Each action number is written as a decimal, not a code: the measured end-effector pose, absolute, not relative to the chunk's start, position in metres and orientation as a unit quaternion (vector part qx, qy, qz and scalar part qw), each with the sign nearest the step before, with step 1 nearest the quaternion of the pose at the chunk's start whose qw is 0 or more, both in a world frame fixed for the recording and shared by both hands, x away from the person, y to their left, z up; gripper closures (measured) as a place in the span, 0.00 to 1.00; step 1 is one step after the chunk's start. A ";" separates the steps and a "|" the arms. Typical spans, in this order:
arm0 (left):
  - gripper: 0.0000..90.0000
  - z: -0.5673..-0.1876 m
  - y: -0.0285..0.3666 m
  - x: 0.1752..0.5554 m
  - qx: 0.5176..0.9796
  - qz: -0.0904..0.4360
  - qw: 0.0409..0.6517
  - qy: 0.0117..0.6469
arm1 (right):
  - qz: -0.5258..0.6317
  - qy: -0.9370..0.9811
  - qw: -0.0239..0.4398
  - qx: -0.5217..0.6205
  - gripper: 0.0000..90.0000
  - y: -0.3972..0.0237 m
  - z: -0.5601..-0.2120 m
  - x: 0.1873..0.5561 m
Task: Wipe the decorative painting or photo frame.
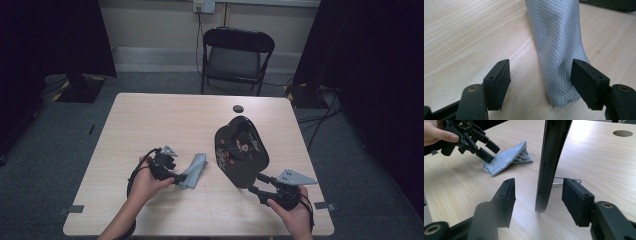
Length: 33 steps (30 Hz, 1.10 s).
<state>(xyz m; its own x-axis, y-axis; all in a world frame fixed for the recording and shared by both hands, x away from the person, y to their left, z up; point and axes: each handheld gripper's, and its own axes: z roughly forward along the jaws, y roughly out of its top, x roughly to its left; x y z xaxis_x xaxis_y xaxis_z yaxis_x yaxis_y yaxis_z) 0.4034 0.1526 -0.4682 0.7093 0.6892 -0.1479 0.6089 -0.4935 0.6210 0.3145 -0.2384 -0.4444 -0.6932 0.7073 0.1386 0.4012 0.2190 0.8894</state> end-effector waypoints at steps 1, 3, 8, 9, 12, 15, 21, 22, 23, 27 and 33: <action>0.37 -0.468 0.153 0.403 0.864 0.062 0.333 0.373 | 0.509 0.767 0.151 0.360 0.47 -0.239 -0.444 0.314; 0.38 -0.468 0.154 0.402 0.864 0.057 0.330 0.376 | 0.507 0.768 0.151 0.361 0.47 -0.242 -0.445 0.312; 0.36 -0.468 0.162 0.397 0.864 0.067 0.327 0.376 | 0.498 0.771 0.150 0.367 0.45 -0.251 -0.450 0.308; 0.36 -0.468 0.164 0.396 0.865 0.069 0.325 0.376 | 0.498 0.770 0.146 0.370 0.44 -0.253 -0.450 0.308; 0.36 -0.468 0.172 0.391 0.862 0.066 0.332 0.376 | 0.499 0.767 0.149 0.375 0.41 -0.258 -0.453 0.310; 0.33 -0.469 0.181 0.386 0.862 0.065 0.333 0.377 | 0.501 0.766 0.146 0.376 0.39 -0.261 -0.455 0.312; 0.31 -0.474 0.201 0.376 0.861 0.073 0.327 0.382 | 0.488 0.778 0.136 0.372 0.38 -0.261 -0.463 0.315; 0.31 -0.474 0.203 0.375 0.861 0.075 0.327 0.383 | 0.484 0.781 0.137 0.370 0.37 -0.262 -0.465 0.316; 0.31 -0.476 0.205 0.374 0.861 0.078 0.326 0.382 | 0.482 0.783 0.138 0.369 0.37 -0.262 -0.466 0.316; 0.29 -0.480 0.212 0.371 0.865 0.088 0.319 0.377 | 0.470 0.788 0.138 0.373 0.36 -0.265 -0.474 0.319; 0.26 -0.485 0.218 0.369 0.870 0.105 0.322 0.358 | 0.447 0.798 0.139 0.381 0.33 -0.274 -0.488 0.324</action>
<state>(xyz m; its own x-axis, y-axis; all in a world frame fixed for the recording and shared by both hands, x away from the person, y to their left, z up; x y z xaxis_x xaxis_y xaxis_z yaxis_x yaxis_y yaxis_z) 0.3687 0.2181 -0.4850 0.7209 0.6913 -0.0480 0.5561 -0.5359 0.6352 0.3241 -0.2741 -0.4883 -0.6718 0.7312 0.1184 0.4827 0.3108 0.8188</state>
